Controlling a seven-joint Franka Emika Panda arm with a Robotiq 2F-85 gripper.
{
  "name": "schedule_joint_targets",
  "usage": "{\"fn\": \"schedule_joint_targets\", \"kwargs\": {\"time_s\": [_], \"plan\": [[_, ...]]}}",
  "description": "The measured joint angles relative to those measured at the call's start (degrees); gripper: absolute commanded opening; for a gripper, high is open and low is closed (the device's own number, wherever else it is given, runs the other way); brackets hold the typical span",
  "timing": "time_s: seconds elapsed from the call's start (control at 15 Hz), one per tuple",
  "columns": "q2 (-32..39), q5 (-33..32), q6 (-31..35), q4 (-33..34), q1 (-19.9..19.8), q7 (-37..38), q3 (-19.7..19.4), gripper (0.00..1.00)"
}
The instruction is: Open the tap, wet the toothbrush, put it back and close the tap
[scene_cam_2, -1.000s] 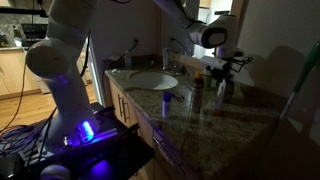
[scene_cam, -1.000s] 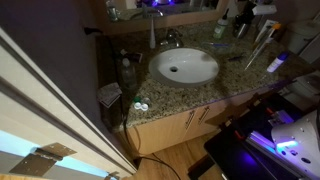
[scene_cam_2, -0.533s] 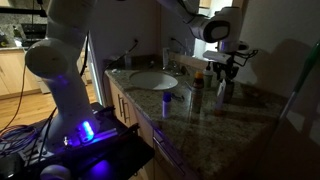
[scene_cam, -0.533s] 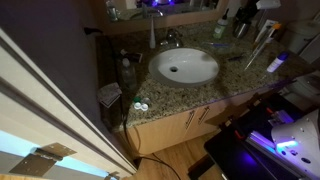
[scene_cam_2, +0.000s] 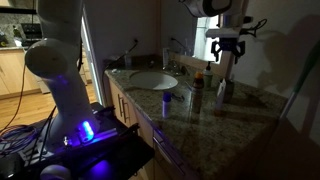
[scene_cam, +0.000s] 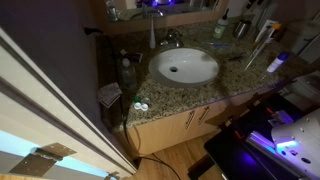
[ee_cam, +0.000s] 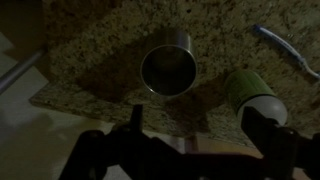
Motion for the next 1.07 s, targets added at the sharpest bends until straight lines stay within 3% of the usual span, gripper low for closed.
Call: {"fn": "schedule_joint_targets", "kwargs": {"time_s": [0.27,0.53,1.07], "plan": [[-5.4,-1.9,-1.8,-3.6,0.0,-11.2,-1.1,1.0],[-6.6,-2.0,-1.8,-5.1,0.2,-13.1,-1.7,1.0],[-8.5,5.4,-8.9,-9.3,5.3,-30.6,0.6,1.0]]}}
